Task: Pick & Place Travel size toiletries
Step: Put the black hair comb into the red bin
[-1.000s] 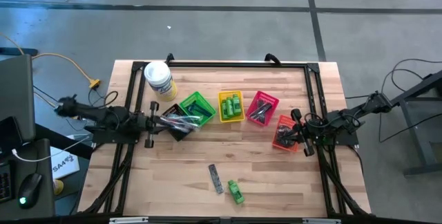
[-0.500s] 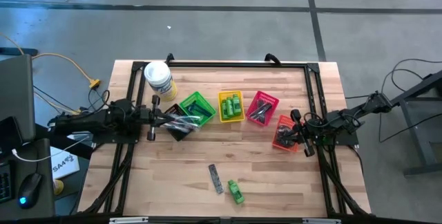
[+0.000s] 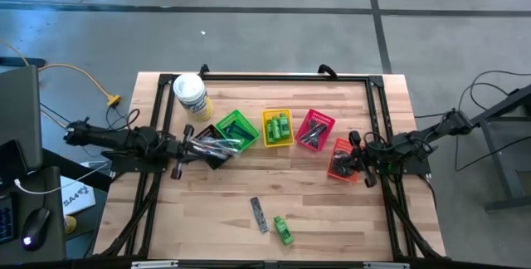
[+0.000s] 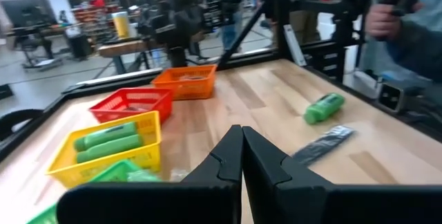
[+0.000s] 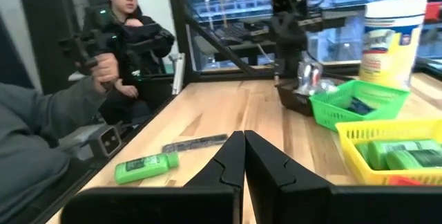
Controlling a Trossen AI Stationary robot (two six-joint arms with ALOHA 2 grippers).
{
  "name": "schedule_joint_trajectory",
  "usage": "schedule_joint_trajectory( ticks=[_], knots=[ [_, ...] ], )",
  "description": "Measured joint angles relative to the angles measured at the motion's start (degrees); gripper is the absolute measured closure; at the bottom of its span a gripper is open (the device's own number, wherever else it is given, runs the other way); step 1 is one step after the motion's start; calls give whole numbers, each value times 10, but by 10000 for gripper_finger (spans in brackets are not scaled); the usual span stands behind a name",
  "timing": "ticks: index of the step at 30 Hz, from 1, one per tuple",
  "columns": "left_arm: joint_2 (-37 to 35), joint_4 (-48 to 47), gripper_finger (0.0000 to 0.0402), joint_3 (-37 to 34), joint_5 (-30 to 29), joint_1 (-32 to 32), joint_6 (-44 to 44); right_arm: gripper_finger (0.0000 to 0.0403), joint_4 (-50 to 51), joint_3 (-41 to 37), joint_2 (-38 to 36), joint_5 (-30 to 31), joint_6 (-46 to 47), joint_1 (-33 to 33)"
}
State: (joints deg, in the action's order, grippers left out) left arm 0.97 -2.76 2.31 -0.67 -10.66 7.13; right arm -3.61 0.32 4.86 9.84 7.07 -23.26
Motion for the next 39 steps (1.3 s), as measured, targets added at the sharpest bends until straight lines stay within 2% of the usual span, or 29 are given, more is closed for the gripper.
schedule_joint_trajectory(
  ticks=[6,11,19,33,39],
  knots=[
    [0,-1,401,0,-4,-22,0,400,-16,0,47,37,13,0],
    [0,-2,401,0,-6,-21,-1,400,-50,0,107,38,19,0],
    [0,-3,401,0,-5,-21,-1,400,-172,0,193,58,5,0],
    [0,-5,401,-1,4,-21,-55,400,-194,0,242,49,4,0],
    [0,-5,401,-1,5,-21,-64,400,-236,4,274,47,42,-4]
  ],
)
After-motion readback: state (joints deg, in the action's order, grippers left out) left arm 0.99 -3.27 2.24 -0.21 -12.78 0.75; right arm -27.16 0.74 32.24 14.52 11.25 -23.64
